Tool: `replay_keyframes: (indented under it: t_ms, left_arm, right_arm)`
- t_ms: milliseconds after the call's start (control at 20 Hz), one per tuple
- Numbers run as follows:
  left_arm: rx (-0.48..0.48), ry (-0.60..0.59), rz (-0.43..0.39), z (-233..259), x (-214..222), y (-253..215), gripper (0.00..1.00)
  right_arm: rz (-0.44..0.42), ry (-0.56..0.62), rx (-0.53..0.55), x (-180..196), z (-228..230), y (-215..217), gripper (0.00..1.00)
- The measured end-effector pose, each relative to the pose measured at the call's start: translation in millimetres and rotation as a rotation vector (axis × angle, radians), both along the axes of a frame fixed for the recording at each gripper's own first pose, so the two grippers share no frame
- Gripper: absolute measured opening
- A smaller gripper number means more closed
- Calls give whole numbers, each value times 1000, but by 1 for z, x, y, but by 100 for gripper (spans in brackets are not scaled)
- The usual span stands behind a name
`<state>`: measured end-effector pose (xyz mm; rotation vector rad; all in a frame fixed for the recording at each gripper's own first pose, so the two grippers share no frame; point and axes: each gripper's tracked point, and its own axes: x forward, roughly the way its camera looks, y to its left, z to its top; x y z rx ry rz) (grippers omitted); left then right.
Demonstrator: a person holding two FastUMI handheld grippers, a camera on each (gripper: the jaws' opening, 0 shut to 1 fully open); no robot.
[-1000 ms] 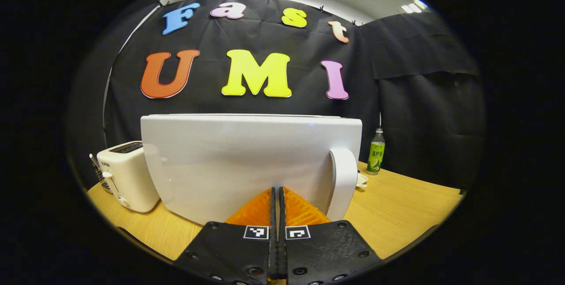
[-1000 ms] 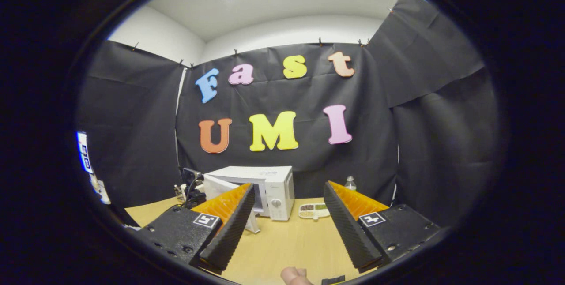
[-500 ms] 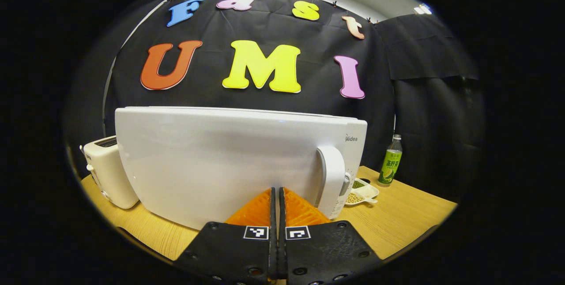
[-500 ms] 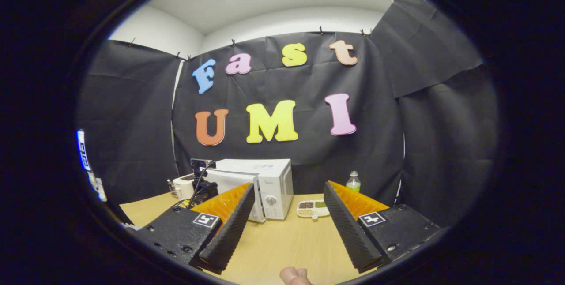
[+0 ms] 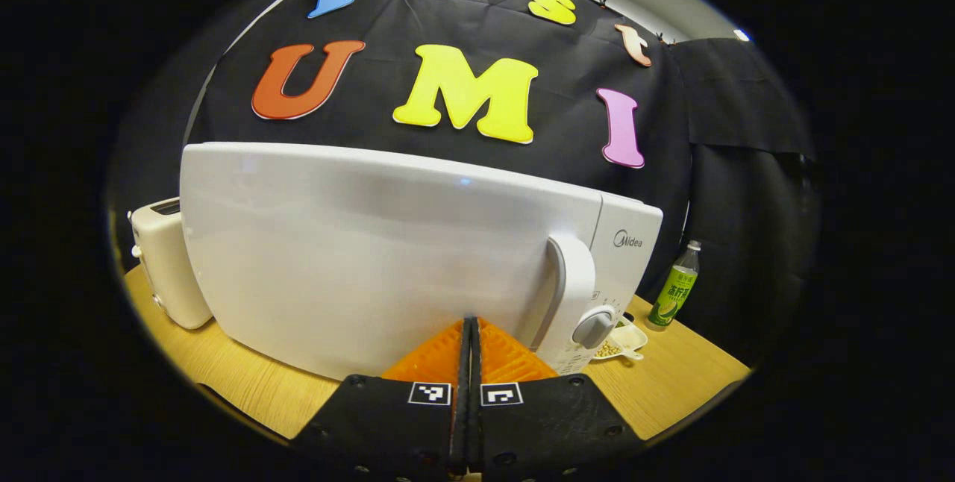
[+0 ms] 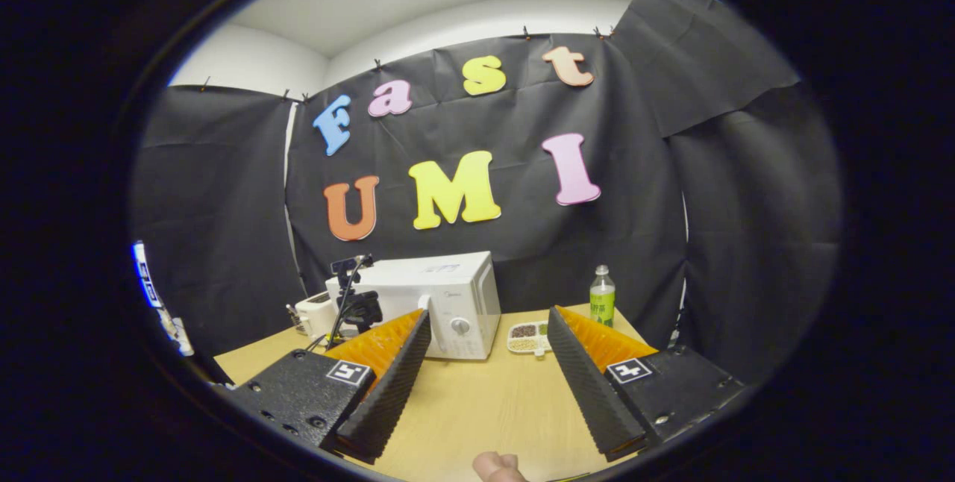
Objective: Open the microwave oven with the left hand, put the food in, and close the microwave oven.
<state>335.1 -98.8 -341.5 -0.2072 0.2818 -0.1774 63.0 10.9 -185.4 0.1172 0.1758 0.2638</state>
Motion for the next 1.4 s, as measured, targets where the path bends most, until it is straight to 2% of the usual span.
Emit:
replay_keyframes:
  t_ms: [50, 100, 200, 300, 350, 450, 500, 550, 600, 650, 700, 750, 800, 850, 900, 950, 1000, 1050, 1100, 1200, 1250, 1300, 1350, 1400]
  left_arm:
    - [14, 17, 12, -3, -3, 4, 3]
    - [26, 34, 28, -5, -7, 9, 4]
    - [36, 55, 56, -4, -19, 17, 10]
    - [22, 53, 72, 1, -30, 22, 32]
    - [29, 55, 88, 4, -37, 29, 55]
    - [81, 44, 104, 12, -52, 39, 70]
    - [109, 40, 105, 18, -61, 44, 75]
    - [128, 37, 104, 23, -70, 47, 84]
    - [138, 35, 107, 32, -81, 50, 87]
    - [149, 27, 111, 42, -92, 52, 93]
    - [160, 14, 124, 53, -103, 56, 80]
    - [165, -3, 134, 67, -114, 60, 84]
    - [163, -20, 140, 81, -126, 62, 95]
    - [158, -29, 142, 95, -140, 63, 95]
    - [154, -41, 143, 109, -152, 64, 95]
    - [154, -52, 149, 124, -167, 68, 95]
    - [153, -66, 153, 140, -181, 72, 95]
    - [148, -73, 163, 153, -198, 76, 95]
    - [144, -83, 187, 167, -215, 84, 95]
    - [139, -124, 225, 201, -244, 96, 95]
    - [145, -150, 223, 219, -258, 95, 95]
    - [153, -178, 212, 235, -270, 94, 95]
    - [157, -207, 212, 252, -283, 96, 95]
    - [164, -235, 221, 267, -293, 100, 95]
  right_arm:
    - [-2, 0, -1, -2, 2, 1, 100]
    - [-4, -2, -4, -3, 3, 2, 90]
    - [-11, -1, -14, -6, 3, 4, 90]
    - [-8, 2, -22, -10, 2, 9, 90]
    - [-2, 5, -25, -12, 1, 14, 90]
    - [1, 18, -26, -15, -1, 18, 90]
    - [3, 26, -23, -16, 0, 21, 100]
    - [7, 28, -20, -20, 1, 23, 90]
    - [6, 26, -20, -22, 4, 25, 100]
    - [4, 20, -22, -24, 7, 25, 90]
    - [2, 13, -26, -26, 11, 27, 90]
    - [-2, 9, -36, -28, 13, 27, 100]
    - [-5, 4, -44, -30, 16, 27, 100]
    - [-3, -1, -49, -33, 20, 30, 90]
    - [2, -4, -54, -35, 25, 33, 100]
    - [4, -11, -57, -38, 29, 35, 100]
    - [-3, -22, -61, -40, 36, 35, 90]
    - [-22, -35, -62, -42, 44, 32, 90]
    - [-47, -49, -62, -44, 51, 30, 100]
    - [-73, -67, -77, -48, 63, 34, 100]
    - [-78, -71, -88, -50, 67, 37, 90]
    - [-80, -75, -92, -53, 73, 39, 90]
    - [-83, -78, -87, -56, 77, 42, 100]
    - [-90, -80, -73, -58, 82, 44, 100]
